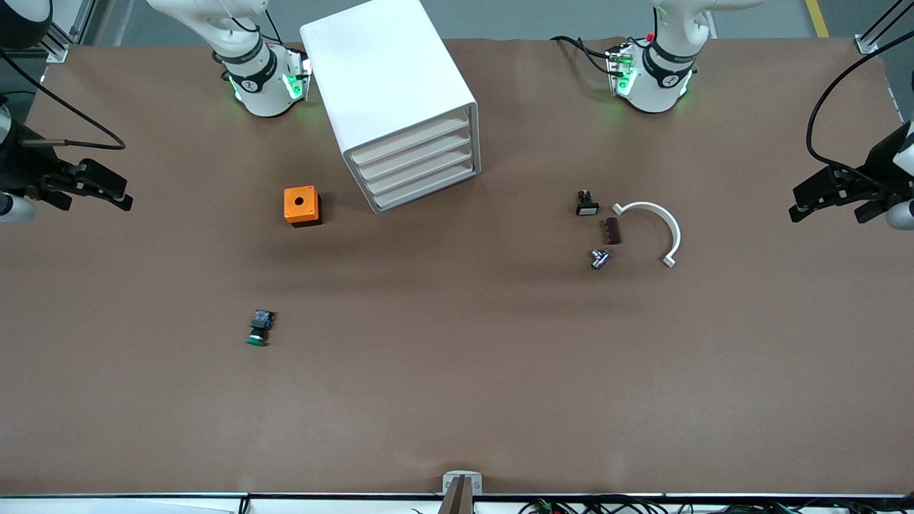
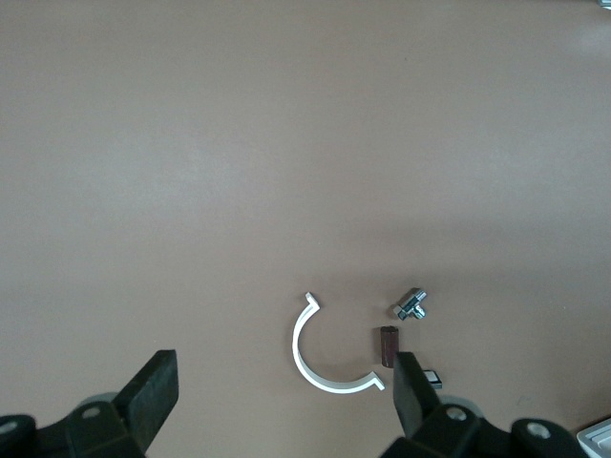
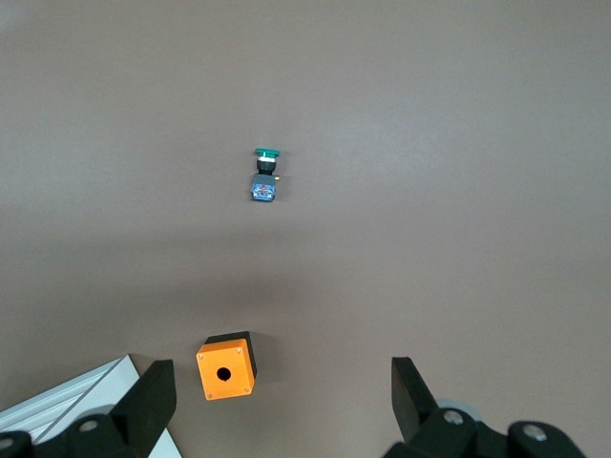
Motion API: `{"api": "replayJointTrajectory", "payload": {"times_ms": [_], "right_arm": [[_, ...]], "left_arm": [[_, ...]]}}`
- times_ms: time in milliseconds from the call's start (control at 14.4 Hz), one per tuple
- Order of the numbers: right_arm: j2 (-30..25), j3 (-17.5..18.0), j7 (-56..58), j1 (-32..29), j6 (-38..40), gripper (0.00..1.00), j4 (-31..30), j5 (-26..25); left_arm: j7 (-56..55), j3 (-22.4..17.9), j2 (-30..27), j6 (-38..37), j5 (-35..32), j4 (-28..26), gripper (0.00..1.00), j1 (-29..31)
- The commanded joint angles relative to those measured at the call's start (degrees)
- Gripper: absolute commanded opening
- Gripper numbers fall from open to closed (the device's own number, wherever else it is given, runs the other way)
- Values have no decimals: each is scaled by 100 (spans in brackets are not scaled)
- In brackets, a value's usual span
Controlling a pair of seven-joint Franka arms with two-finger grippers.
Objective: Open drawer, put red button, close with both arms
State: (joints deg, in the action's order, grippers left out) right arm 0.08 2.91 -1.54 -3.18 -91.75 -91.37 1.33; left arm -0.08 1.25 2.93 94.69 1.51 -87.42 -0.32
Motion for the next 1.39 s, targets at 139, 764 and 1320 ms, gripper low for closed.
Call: {"api": "replayJointTrajectory", "payload": {"times_ms": [139,764,1320], "right_arm": [[-193,61,119,-121,-80,100,-224,104],[-201,69,119,-95,-54,100,-232,104],[-236,105,110,-7,-28,100,-268,104]], "left_arm": [[-19,130,24,-21,-37,120,99,23],[-71,130,-20,-30,-19,129,99,14],[-150,165,-20,-39,-19,129,99,14]]}}
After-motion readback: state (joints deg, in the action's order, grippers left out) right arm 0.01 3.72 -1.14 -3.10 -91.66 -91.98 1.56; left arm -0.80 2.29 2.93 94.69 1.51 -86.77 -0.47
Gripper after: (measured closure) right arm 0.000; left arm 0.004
